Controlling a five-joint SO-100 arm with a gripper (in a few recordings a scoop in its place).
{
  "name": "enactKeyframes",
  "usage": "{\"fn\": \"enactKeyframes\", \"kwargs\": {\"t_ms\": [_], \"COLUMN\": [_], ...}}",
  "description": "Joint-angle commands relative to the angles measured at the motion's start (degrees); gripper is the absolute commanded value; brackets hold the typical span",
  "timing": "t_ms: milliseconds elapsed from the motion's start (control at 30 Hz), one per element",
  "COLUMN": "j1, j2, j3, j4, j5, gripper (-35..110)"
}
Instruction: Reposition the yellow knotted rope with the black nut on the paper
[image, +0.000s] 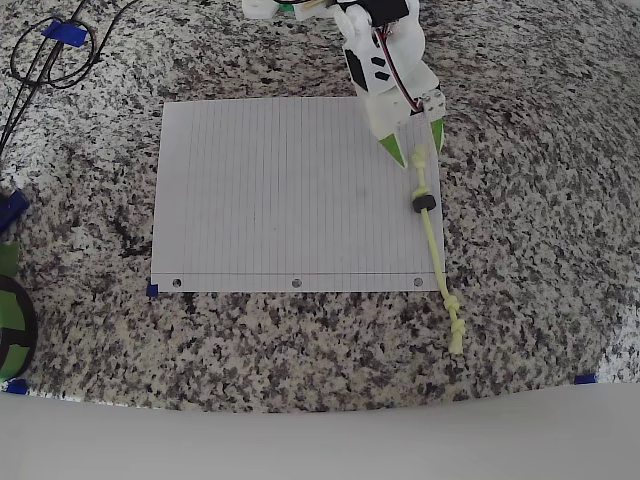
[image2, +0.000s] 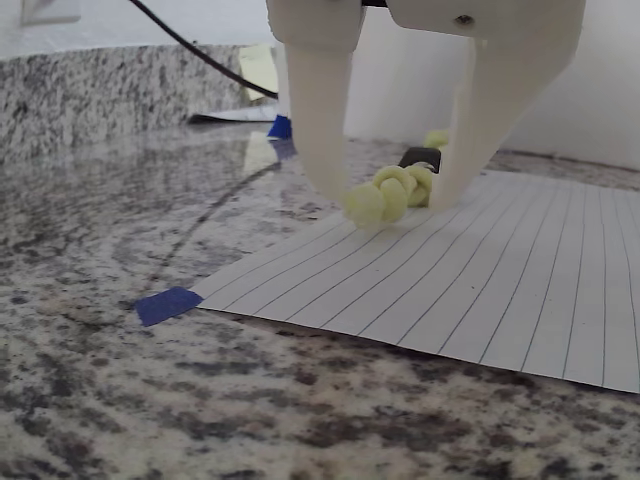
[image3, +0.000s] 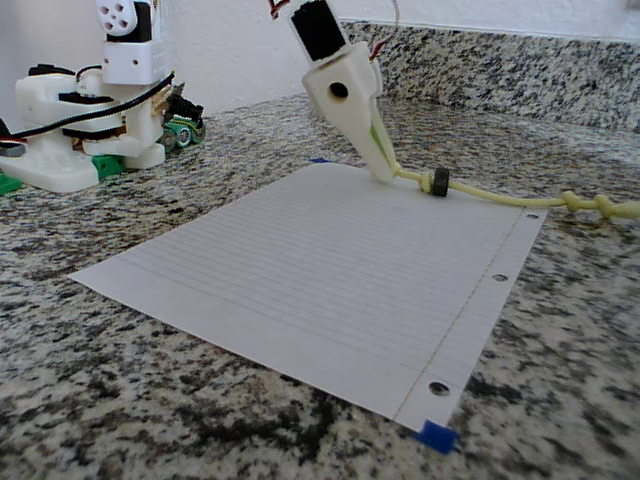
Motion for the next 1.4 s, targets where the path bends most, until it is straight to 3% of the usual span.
{"fn": "enactKeyframes", "kwargs": {"t_ms": [0,133,300,533,1000,1367], "j1": [-0.7,-0.79,-0.44,0.0,6.33,20.04], "j2": [0.18,-0.44,-0.35,7.82,28.48,48.78], "j3": [-2.02,-2.29,-3.08,-3.43,-2.81,2.55], "j4": [0.53,1.14,-0.44,-5.62,-5.71,-7.03], "j5": [-0.35,-1.41,-7.47,-29.18,-58.36,-64.25], "gripper": [19,0,0,0,0,0]}}
